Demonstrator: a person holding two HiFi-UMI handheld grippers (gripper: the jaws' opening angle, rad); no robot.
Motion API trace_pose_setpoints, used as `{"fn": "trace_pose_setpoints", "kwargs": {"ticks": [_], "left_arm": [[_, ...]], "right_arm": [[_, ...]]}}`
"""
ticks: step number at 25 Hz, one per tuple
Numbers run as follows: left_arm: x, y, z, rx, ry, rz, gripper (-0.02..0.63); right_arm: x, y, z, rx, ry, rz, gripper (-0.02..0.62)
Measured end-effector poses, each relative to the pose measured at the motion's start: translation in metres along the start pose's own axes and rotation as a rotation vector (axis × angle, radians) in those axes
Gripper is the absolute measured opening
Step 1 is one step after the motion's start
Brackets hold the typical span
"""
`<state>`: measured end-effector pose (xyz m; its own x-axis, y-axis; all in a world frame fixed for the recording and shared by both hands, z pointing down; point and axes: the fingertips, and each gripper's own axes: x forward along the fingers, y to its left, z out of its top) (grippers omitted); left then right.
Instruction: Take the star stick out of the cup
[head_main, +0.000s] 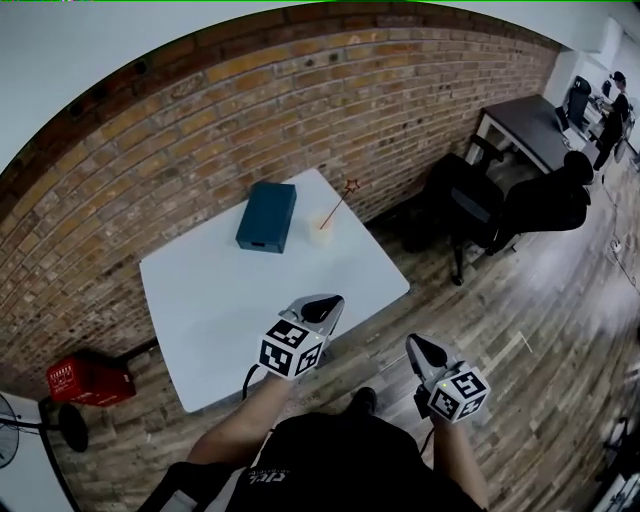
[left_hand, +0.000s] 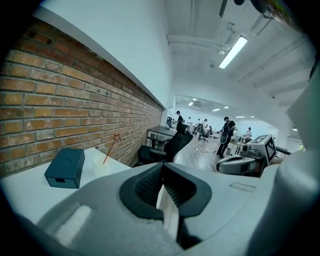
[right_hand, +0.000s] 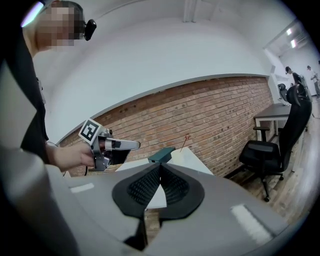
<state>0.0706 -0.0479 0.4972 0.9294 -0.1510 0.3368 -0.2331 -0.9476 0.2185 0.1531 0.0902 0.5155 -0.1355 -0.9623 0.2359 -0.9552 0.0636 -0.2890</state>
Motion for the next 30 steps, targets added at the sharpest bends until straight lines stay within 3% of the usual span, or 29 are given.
{"fn": "trace_pose_setpoints", "kwargs": {"ticks": [5,10,18,23,30], "left_arm": [[0.036,0.012,0.011,-0.049,-0.001,0.067,0.003],[0.054,0.019,0.01,-0.087,-0.013,0.114,0.003],[0.06,0.07,0.02,-0.126,-0.02,0.157,0.003],[0.074,0.109,0.032,-0.136,-0.028,0.161,0.003],[0.081,0.141,0.049,-0.132,-0.068,0.122,0.003]], "right_arm": [[0.002,-0.05,0.017,-0.005,0.021,0.033,0.002],[0.015,-0.085,0.005,0.017,0.086,0.071,0.002],[0.072,-0.092,0.02,0.028,0.116,0.123,0.002],[0.125,-0.072,0.038,-0.028,0.137,0.205,0.002],[0.164,-0.069,0.042,-0.02,0.161,0.192,0.002]]}}
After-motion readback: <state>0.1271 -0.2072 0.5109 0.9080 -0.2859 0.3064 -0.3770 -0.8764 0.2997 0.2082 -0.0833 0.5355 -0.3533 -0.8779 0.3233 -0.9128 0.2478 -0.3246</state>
